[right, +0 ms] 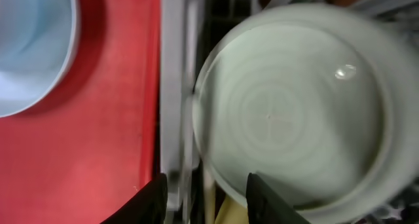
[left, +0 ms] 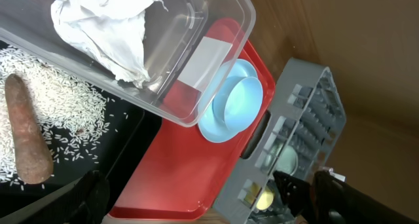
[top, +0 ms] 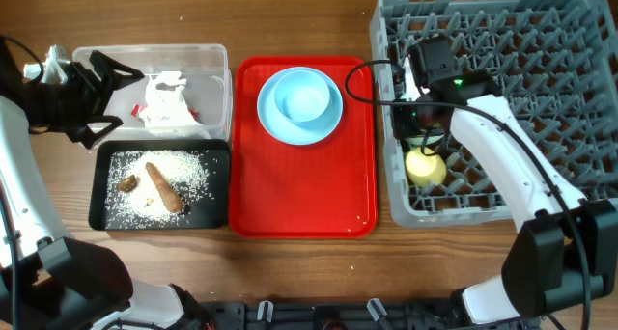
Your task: Sort waste into correct bins and load items into the dishwasher rack
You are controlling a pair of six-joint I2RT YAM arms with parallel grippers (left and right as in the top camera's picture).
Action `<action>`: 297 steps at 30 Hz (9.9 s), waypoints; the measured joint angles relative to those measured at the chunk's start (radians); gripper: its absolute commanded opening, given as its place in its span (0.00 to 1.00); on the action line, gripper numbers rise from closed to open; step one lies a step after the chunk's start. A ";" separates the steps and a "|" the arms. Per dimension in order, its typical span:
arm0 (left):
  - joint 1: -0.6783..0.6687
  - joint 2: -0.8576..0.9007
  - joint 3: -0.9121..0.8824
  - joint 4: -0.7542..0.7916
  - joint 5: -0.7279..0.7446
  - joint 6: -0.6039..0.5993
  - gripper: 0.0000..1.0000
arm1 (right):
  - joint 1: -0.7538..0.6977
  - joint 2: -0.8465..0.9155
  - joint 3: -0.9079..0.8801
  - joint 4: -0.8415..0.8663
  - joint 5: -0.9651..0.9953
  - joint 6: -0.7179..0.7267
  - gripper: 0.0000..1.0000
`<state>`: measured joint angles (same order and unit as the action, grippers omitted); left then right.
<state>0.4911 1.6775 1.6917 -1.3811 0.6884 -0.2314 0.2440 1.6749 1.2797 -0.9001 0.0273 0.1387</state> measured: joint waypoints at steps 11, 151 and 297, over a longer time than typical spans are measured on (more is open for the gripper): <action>0.000 0.000 0.000 0.000 0.000 0.000 1.00 | -0.018 -0.021 0.006 -0.012 -0.089 -0.060 0.44; 0.000 0.000 0.000 -0.002 -0.003 0.000 1.00 | 0.351 0.370 0.196 0.473 -0.337 -0.426 0.61; 0.000 0.000 0.000 -0.003 -0.004 0.000 1.00 | -0.574 0.411 0.161 0.825 -1.493 0.254 0.48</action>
<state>0.4911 1.6775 1.6917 -1.3838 0.6846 -0.2314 -0.3298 2.0861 1.4403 -0.0753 -1.4654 0.3923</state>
